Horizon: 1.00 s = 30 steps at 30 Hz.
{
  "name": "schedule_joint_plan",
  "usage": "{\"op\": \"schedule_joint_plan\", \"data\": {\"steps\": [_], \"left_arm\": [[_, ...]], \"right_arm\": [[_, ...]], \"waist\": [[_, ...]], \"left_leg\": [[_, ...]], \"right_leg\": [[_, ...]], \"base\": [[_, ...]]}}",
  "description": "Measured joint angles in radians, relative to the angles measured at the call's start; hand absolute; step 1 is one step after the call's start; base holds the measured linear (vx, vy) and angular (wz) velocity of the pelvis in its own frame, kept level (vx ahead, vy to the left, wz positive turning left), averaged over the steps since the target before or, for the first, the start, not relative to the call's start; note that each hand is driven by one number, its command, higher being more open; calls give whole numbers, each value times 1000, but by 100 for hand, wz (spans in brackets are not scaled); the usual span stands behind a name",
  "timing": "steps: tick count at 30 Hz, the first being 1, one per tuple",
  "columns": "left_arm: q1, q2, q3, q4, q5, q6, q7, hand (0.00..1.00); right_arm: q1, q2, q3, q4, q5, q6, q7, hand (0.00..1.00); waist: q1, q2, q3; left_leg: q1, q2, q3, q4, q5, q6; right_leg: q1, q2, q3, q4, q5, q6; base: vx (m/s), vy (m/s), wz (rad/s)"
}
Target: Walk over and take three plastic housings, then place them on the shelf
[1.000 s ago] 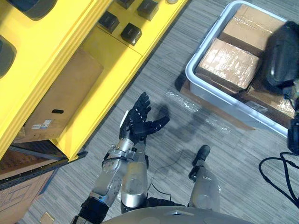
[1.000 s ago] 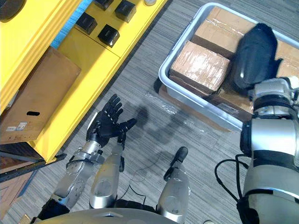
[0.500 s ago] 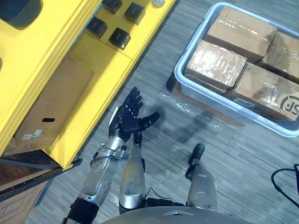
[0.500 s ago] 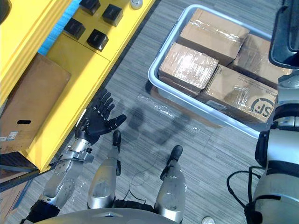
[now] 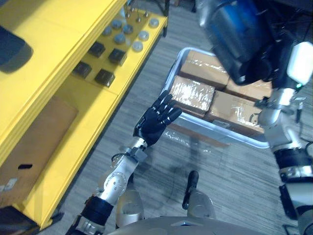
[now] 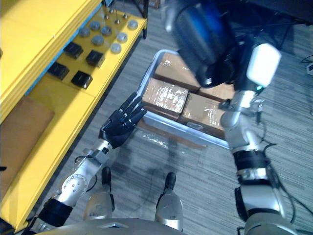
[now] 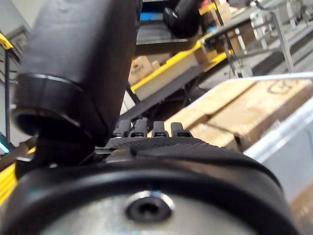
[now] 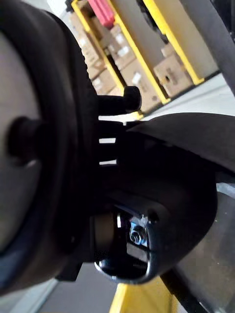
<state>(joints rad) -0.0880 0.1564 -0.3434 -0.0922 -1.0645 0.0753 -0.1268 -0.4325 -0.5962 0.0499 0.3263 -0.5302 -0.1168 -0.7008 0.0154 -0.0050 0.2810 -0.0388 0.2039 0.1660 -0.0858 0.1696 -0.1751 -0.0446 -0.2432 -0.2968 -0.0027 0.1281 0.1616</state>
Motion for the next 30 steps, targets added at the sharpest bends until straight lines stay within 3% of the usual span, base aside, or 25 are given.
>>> {"op": "schedule_joint_plan", "data": {"steps": [3,6,16,19,26,30], "left_arm": [[-3,-23,-12,2,-47,24,-7,100],[-3,-24,-60,4,-47,37,-7,100],[17,-22,-88,9,-24,55,-4,100],[17,-19,-95,20,21,57,22,100],[20,12,-112,79,180,61,107,100],[21,7,-103,74,292,65,121,100]], "right_arm": [[33,63,2,-28,-22,0,39,0],[56,102,14,-30,-23,0,67,0],[89,139,79,-54,-12,-4,136,0],[93,141,100,-43,-11,-4,137,0],[105,182,161,-2,4,-4,149,0],[106,189,182,-3,5,-12,172,0]], "waist": [[-20,14,-54],[-18,20,-92],[1,20,-143],[10,12,-159],[16,-36,-205],[25,-34,-214]], "left_leg": [[23,0,15,-3,-10,-1],[34,0,24,-3,-12,-1],[57,-2,31,-3,-12,-1],[60,-2,25,-3,-14,-2],[64,-3,23,-2,-19,-2],[68,-3,24,-3,-18,-2]], "right_leg": [[21,1,1,-14,2,4],[31,1,5,-27,2,11],[66,2,1,-63,29,6],[78,3,-4,-74,33,6],[82,4,-6,-75,33,5],[85,4,-6,-75,31,3]], "base": [[-19,-15,-10],[-49,-18,-8],[-13,-5,-2],[8,-9,5],[1,0,0],[0,0,0]]}}
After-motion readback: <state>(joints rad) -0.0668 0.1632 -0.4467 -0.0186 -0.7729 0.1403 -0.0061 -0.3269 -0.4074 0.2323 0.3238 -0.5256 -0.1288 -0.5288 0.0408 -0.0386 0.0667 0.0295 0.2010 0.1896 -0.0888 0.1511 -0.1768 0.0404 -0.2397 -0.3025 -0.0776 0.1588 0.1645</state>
